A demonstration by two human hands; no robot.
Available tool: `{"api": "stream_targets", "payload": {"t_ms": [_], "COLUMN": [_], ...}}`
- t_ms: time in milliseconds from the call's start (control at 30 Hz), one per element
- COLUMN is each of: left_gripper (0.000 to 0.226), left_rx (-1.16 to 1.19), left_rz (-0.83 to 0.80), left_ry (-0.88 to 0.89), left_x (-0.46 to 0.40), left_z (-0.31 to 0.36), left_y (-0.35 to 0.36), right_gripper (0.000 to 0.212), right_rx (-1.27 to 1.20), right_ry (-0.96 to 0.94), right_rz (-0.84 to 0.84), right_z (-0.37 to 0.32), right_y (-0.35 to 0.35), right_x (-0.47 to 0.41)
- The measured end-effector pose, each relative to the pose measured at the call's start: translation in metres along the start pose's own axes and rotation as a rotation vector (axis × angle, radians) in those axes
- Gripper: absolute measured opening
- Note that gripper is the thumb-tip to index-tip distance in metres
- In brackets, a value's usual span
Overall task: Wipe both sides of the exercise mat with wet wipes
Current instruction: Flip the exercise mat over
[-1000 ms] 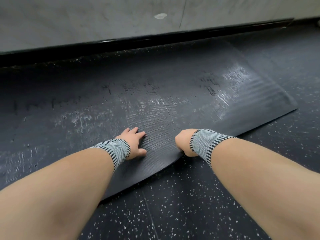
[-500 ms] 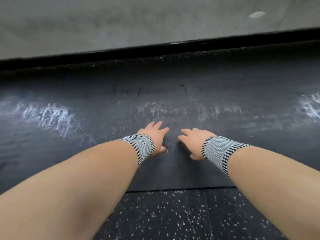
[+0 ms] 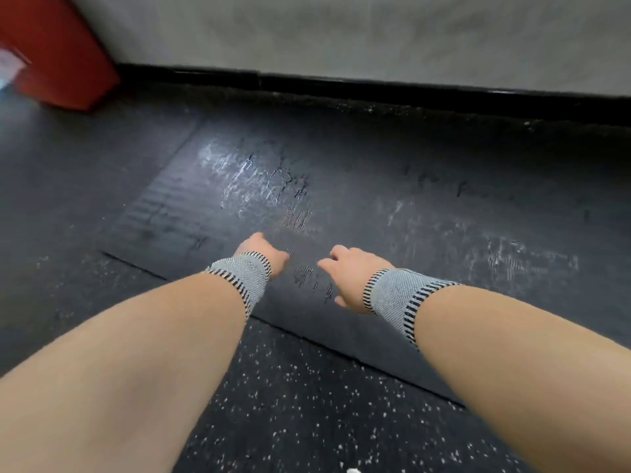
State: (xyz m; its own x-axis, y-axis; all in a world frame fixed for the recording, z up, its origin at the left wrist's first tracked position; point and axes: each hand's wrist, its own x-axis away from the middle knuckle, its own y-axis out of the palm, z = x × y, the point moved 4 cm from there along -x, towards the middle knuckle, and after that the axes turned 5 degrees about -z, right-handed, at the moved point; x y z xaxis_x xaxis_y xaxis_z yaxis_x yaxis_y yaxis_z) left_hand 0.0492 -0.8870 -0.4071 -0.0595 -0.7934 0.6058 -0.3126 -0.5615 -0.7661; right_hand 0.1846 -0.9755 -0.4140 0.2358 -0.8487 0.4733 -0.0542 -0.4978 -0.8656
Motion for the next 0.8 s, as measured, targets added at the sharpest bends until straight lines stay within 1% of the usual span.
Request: {"api": "stream_targets", "payload": {"t_ms": [67,100,200,233,300,333,400,467,533,633,667,733,767,800], "left_gripper": [0.053,0.053,0.047,0.040,0.016,0.010,0.019,0.020,0.025,0.030,0.028,0.017,0.016,0.024], "left_rx": [0.042,0.073,0.031,0.032,0.064,0.077,0.123,0.127,0.122,0.077,0.083,0.095,0.116,0.134], "left_rz": [-0.115,-0.143,-0.203,-0.221,-0.255,-0.268,-0.305,-0.334,-0.351,-0.411,-0.418,-0.397,-0.374,-0.358], "left_ry": [-0.027,-0.031,-0.074,-0.097,-0.137,-0.162,-0.195,-0.216,-0.204,-0.202,-0.199,-0.176,-0.161,-0.160], "left_x": [-0.009,-0.009,-0.030,-0.033,-0.040,-0.043,-0.049,-0.052,-0.052,-0.047,-0.048,-0.051,-0.052,-0.054], "left_z": [-0.014,-0.023,-0.058,-0.069,-0.085,-0.092,-0.104,-0.115,-0.121,-0.131,-0.135,-0.140,-0.141,-0.143], "left_y": [0.019,0.022,0.036,0.036,0.039,0.041,0.048,0.053,0.054,0.056,0.059,0.060,0.061,0.063], "right_gripper": [0.053,0.052,0.054,0.055,0.055,0.055,0.057,0.062,0.065,0.067,0.065,0.054,0.047,0.044], "right_rx": [-0.048,-0.067,-0.105,-0.109,-0.097,-0.083,-0.067,-0.050,-0.016,0.020,0.029,0.037,0.037,0.039], "right_ry": [0.007,0.022,0.073,0.084,0.090,0.087,0.089,0.089,0.077,0.061,0.057,0.050,0.047,0.043], "right_rz": [-0.009,-0.014,-0.053,-0.064,-0.067,-0.065,-0.078,-0.095,-0.117,-0.141,-0.146,-0.131,-0.117,-0.106], "right_z": [-0.021,-0.028,-0.047,-0.053,-0.062,-0.065,-0.072,-0.077,-0.083,-0.088,-0.089,-0.092,-0.093,-0.094], "right_y": [0.014,0.021,0.036,0.038,0.037,0.036,0.036,0.039,0.040,0.038,0.037,0.035,0.034,0.032], "right_x": [-0.015,-0.020,-0.032,-0.036,-0.044,-0.049,-0.055,-0.061,-0.065,-0.072,-0.074,-0.076,-0.077,-0.078]}}
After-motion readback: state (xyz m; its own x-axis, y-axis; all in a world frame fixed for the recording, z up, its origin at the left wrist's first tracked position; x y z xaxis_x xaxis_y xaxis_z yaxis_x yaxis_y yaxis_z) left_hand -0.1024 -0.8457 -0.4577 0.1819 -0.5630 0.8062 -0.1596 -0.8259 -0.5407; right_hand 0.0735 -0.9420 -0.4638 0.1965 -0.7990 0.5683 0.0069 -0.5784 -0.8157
